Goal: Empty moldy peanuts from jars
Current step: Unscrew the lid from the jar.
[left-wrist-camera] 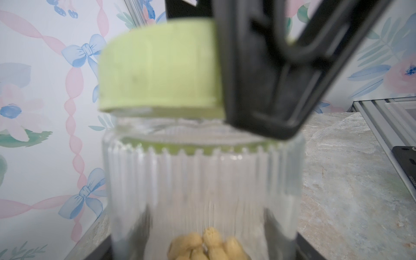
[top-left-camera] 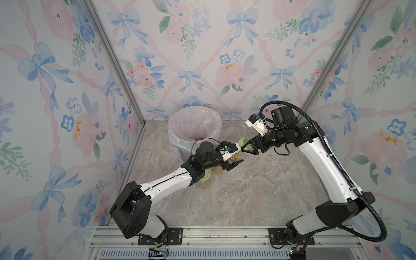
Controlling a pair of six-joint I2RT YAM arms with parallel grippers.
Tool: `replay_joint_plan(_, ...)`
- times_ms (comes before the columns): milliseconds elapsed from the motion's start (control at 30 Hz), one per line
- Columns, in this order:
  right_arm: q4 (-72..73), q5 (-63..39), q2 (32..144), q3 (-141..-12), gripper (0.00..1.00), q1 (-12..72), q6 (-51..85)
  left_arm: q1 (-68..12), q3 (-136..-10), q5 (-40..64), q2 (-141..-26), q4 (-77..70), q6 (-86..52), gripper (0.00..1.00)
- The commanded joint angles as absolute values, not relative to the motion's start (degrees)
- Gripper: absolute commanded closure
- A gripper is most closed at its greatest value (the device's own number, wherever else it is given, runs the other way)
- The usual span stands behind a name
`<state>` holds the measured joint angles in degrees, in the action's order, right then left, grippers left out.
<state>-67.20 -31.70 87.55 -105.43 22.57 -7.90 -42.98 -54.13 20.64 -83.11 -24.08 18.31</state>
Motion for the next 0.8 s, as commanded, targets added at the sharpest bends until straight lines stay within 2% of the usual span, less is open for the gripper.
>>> replay_joint_plan(0,-58.77,-33.03,85.17,-105.45,0.23,20.82,-7.56,-44.02,-55.04,25.49,-82.70,-22.51,20.96,1.00)
replay_joint_plan(333,-59.89,-33.93,84.05,-104.33,0.23,20.28,-9.62,-43.68,-55.20,27.00,-81.73,-22.69,20.44,1.00)
replay_joint_plan(767,-68.43,-38.48,85.70,-106.89,0.23,20.36,-21.05,-43.41,-55.83,29.48,-82.02,-22.76,19.75,1.00)
